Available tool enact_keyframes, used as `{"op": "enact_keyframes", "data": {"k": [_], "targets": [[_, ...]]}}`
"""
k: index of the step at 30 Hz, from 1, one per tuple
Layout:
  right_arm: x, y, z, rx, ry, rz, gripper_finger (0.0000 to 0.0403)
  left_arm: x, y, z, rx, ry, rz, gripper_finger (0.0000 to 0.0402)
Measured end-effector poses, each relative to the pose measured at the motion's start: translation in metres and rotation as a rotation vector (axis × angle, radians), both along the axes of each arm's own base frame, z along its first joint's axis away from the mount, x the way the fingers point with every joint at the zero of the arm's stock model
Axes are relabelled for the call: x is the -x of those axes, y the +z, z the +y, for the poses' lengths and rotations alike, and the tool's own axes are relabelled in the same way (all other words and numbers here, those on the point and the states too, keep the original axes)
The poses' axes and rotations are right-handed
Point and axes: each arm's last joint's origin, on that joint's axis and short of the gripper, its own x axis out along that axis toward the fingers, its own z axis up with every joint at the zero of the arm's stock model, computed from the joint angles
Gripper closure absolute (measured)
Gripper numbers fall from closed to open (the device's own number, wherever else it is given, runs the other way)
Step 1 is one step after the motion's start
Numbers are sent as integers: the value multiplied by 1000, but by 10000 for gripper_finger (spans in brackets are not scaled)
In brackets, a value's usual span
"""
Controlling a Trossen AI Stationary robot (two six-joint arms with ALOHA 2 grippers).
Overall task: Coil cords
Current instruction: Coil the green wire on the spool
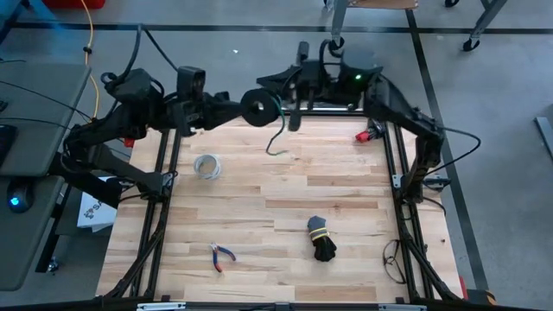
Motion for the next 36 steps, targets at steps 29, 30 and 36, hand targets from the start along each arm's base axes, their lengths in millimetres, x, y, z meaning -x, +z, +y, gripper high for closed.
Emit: {"op": "enact_keyframes", "data": {"k": [29, 30, 36], "targets": [[34, -28, 4, -220, 35, 447, 207, 28, 3, 25, -336, 256, 53, 394], [30, -30, 3, -211, 36, 446, 206, 28, 3, 24, -332, 254, 52, 394], [17, -36, 1, -192, 50, 435, 206, 28, 3, 24, -332, 254, 52, 394]]}}
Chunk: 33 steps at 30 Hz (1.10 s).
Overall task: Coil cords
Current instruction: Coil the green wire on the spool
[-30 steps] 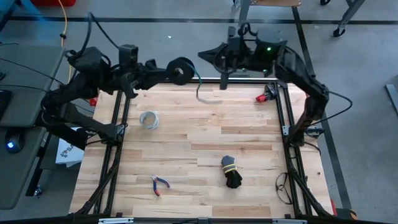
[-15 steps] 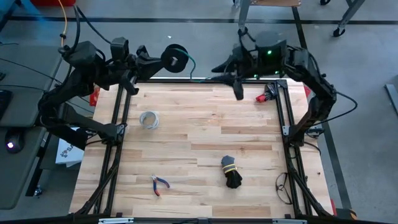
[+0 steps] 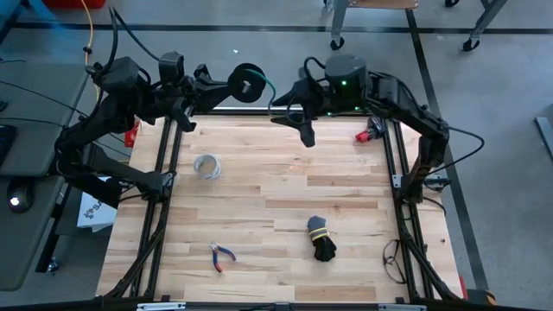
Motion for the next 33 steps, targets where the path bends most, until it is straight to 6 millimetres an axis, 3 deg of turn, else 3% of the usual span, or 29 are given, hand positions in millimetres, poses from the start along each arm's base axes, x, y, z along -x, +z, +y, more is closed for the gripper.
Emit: {"op": "enact_keyframes", "data": {"k": [10, 19, 33], "targets": [[-4, 0, 0, 27, 15, -15, 210, -2, -1, 0, 2, 0, 3, 394], [-4, 0, -1, 49, 10, -20, 280, -1, 0, 0, 3, 4, 1, 394], [-5, 2, 1, 29, 12, -38, 312, -5, -2, 1, 10, 25, 9, 394]]}}
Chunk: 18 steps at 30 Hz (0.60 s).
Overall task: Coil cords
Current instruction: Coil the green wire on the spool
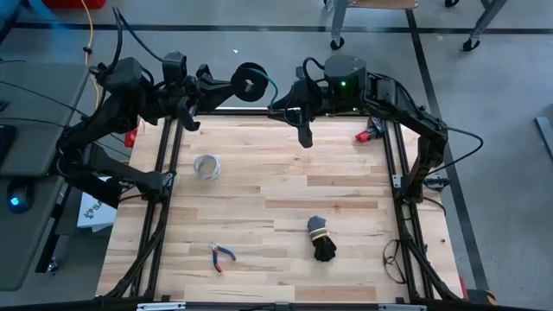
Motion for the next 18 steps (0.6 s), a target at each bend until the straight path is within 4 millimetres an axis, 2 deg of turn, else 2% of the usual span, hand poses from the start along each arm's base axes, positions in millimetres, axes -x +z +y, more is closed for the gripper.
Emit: {"op": "enact_keyframes", "data": {"k": [13, 15, 18], "targets": [[0, 0, 0, -5, 11, -1, 318, 0, 2, 0, -1, -1, -22, 394], [0, 0, 1, 0, 15, 2, 336, 0, 2, 0, 1, -1, -22, 394], [0, 0, 3, 1, 20, 2, 387, 0, 2, 0, 23, -7, -24, 394]]}}
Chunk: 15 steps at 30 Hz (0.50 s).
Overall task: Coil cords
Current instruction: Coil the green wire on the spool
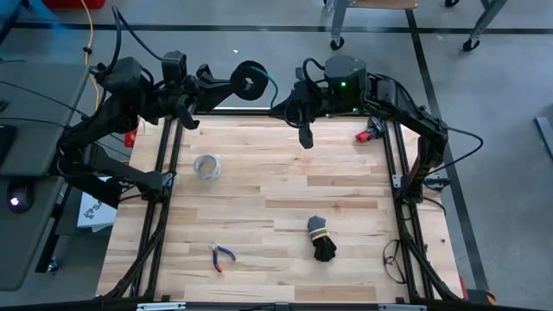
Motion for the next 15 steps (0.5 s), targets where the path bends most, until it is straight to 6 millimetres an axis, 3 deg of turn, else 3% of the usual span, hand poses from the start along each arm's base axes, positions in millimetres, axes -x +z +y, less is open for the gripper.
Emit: {"op": "enact_keyframes", "data": {"k": [7, 15], "targets": [[-10, 6, 21, 17, 43, -98, 398, -1, 1, 0, 173, -50, -37, 394], [-54, -1, 46, 68, 86, -283, 401, 0, 5, 1, 394, -99, -121, 394]]}}
